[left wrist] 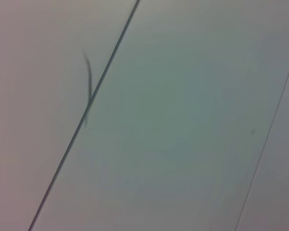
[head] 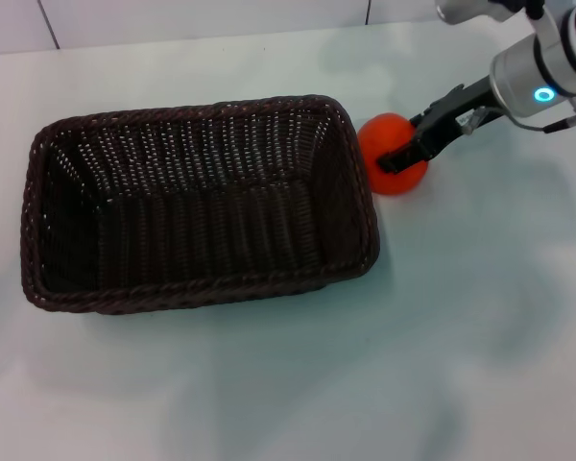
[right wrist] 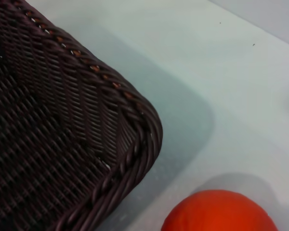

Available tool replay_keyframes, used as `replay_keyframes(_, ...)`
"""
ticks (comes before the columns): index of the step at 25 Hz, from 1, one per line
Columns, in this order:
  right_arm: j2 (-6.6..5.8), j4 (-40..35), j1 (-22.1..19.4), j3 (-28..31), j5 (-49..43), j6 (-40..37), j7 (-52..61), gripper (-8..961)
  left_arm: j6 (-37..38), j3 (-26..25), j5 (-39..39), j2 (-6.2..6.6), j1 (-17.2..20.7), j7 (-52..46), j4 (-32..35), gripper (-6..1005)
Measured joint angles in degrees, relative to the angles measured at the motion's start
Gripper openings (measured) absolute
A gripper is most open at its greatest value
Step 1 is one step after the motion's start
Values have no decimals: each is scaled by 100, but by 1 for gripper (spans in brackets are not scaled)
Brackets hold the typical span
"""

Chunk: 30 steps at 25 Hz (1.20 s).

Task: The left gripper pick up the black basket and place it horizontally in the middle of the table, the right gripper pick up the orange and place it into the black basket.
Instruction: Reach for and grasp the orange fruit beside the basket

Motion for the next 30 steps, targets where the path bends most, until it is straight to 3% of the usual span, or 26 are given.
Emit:
replay_keyframes(3, 26, 106, 29, -69, -3, 141, 0, 937, -2, 8, -2, 0, -17, -8, -3, 901)
replay_keyframes(9, 37, 101, 26, -81, -7, 166, 0, 766, -11, 9, -3, 5, -35, -65, -2, 901)
replay_keyframes(14, 37, 81, 17, -83, -10, 157, -3, 536, -1, 8, -3, 8, -37, -66, -1, 901)
replay_keyframes(22, 30, 70, 20, -81, -12, 118, -17, 368, 15, 5, -3, 9, -37, -73, 0, 901)
replay_keyframes(30, 8, 67, -16, -24, 24, 116, -69, 334, 61, -21, -3, 9, -37, -73, -1, 901)
